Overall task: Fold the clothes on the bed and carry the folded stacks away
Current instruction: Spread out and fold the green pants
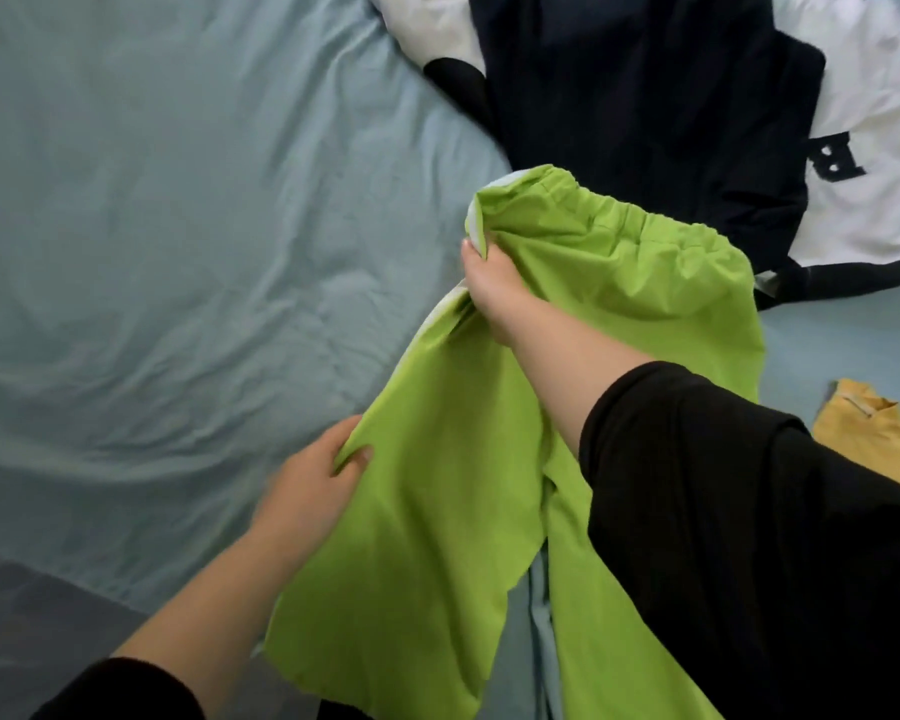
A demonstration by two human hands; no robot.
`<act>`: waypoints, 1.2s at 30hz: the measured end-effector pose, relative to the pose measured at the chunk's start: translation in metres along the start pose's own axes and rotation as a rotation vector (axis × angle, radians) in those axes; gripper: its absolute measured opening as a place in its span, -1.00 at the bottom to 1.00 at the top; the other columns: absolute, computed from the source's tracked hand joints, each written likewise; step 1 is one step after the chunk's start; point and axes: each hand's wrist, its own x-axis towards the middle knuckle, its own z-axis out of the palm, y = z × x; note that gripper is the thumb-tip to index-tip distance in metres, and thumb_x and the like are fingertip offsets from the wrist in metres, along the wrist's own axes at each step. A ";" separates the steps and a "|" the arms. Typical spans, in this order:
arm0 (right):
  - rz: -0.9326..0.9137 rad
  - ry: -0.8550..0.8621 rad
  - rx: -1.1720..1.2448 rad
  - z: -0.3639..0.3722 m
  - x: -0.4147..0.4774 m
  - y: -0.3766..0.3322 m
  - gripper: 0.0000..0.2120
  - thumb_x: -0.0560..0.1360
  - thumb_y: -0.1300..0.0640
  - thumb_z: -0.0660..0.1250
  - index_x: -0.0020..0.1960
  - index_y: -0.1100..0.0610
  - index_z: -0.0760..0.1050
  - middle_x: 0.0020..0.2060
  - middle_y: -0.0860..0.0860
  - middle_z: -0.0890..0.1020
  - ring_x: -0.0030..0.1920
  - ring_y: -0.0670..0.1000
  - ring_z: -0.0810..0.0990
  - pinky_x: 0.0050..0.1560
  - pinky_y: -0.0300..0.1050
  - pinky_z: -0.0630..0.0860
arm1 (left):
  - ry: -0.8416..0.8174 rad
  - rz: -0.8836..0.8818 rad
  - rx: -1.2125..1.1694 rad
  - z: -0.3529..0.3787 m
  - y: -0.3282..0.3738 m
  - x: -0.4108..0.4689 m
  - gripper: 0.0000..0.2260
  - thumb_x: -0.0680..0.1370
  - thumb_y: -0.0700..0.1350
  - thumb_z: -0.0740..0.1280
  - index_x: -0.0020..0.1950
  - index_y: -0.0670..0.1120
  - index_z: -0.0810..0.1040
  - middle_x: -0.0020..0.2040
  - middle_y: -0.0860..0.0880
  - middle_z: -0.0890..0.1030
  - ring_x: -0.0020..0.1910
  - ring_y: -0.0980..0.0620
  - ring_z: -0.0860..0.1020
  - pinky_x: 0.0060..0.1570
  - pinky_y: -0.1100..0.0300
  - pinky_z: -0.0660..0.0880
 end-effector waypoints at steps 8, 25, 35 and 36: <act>0.093 0.061 0.245 -0.096 -0.053 0.039 -0.54 0.60 -0.15 0.14 0.38 0.11 0.35 0.07 -0.01 0.50 0.15 0.05 0.48 0.20 -0.05 0.40 | -0.192 0.155 0.205 0.097 0.068 -0.082 -0.45 0.64 0.09 0.11 0.34 0.59 -0.16 0.36 0.08 0.49 0.28 -0.03 0.50 0.14 0.09 0.47; 0.446 0.076 0.259 -0.252 -0.188 0.234 -0.78 0.49 0.05 0.39 0.06 0.12 0.47 -0.16 0.02 0.60 -0.18 0.01 0.57 -0.12 -0.04 0.52 | -0.435 -0.037 -0.077 0.326 0.166 -0.114 -0.42 0.64 -0.18 0.17 0.60 0.01 -0.02 0.51 -0.02 0.30 0.46 0.00 0.32 0.28 0.34 0.19; 0.676 0.078 0.331 -0.197 -0.263 0.318 -0.73 0.44 0.15 0.40 0.06 0.27 0.49 -0.09 0.21 0.60 -0.10 0.20 0.64 -0.21 0.09 0.60 | -0.371 0.085 0.865 0.283 0.105 -0.145 -0.59 0.54 -0.05 0.23 0.39 0.18 0.40 0.25 -0.01 0.53 0.23 -0.09 0.50 0.18 0.04 0.44; 0.711 0.013 0.325 -0.199 -0.266 0.321 -0.72 0.44 0.12 0.43 0.06 0.24 0.47 -0.11 0.19 0.60 -0.16 0.17 0.64 -0.27 0.01 0.59 | -0.370 0.070 0.786 0.285 0.101 -0.152 -0.59 0.56 -0.10 0.21 0.40 0.15 0.41 0.24 -0.05 0.55 0.22 -0.10 0.51 0.17 0.08 0.44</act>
